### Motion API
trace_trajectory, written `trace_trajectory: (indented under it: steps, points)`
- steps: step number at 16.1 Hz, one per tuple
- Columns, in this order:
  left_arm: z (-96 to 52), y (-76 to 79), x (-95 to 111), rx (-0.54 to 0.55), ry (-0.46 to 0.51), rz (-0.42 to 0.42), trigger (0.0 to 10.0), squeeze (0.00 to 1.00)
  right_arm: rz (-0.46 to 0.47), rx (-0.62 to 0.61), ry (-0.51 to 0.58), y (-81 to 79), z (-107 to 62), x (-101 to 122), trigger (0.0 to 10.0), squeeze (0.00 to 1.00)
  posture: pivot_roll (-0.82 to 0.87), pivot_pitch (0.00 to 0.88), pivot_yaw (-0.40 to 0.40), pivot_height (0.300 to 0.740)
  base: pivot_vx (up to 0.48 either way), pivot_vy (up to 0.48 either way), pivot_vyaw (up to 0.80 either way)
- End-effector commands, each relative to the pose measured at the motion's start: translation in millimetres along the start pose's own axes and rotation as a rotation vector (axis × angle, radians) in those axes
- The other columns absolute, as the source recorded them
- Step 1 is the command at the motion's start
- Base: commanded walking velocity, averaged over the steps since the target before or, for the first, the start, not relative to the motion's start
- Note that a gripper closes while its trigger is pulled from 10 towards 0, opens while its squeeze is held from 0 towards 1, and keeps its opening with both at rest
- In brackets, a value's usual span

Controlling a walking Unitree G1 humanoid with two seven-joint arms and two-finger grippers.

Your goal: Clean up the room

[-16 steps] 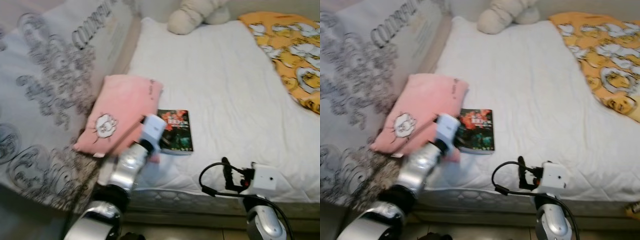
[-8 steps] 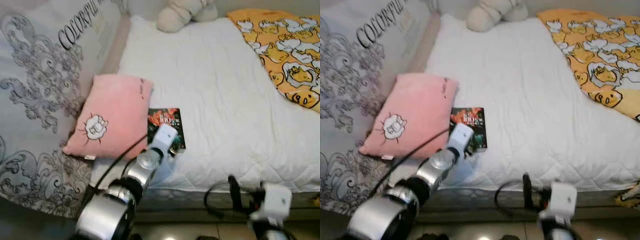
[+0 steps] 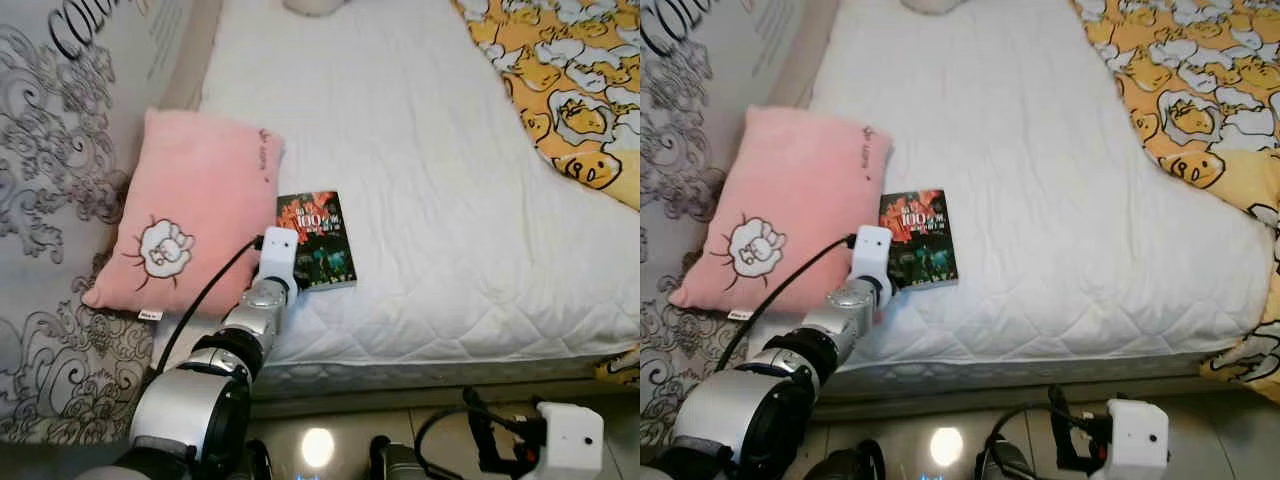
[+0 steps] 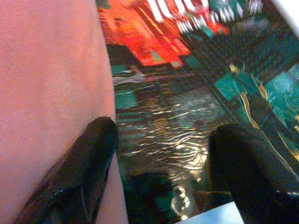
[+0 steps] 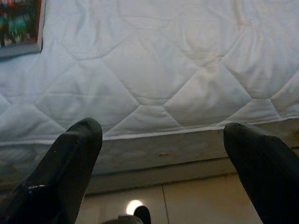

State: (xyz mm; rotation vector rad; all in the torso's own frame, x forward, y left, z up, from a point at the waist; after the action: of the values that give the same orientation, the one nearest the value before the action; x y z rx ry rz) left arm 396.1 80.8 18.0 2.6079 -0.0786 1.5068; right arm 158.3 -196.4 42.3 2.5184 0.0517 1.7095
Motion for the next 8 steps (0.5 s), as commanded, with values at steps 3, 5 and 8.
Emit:
trace_trajectory:
  steps: [3, 5, 8]
  points:
    - [-3.9, 8.9, -32.2, -0.032, -0.081, 0.113, 10.0, 0.00, -0.001, 0.022, -0.013, -1.5, 2.0, 1.6, 10.0, 0.00, -0.30, 0.213, -0.020, 0.740, 0.000, 0.000, 0.00]
    - [-1.4, 2.2, 17.4, 0.018, 0.126, 0.340, 10.0, 0.00, -0.014, 0.037, 0.012, -5.4, 10.4, 7.1, 10.0, 0.00, -0.27, 0.180, -0.009, 0.740, 0.000, 0.000, 0.00]
    - [-8.8, 7.5, 55.0, -0.062, 0.326, 0.413, 10.0, 0.00, 0.009, 0.039, 0.069, -10.5, 22.6, 18.2, 10.0, 0.00, -0.22, 0.110, 0.023, 0.740, 0.000, 0.000, 0.00]
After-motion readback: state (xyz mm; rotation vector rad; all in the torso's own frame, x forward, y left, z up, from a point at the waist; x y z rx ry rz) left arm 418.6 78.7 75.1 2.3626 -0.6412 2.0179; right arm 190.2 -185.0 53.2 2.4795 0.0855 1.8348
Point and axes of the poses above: a point about 5 cm out from each wrist's last joint towards the gripper, its own z axis pointing out of the wrist towards the gripper, its own x axis along the axis of the wrist's last joint, y = z × x, the point moved 6 cm from there along z, pointing out of the wrist towards the gripper, and after that the axes turned 7 degrees about -z, right-handed, at the moved point
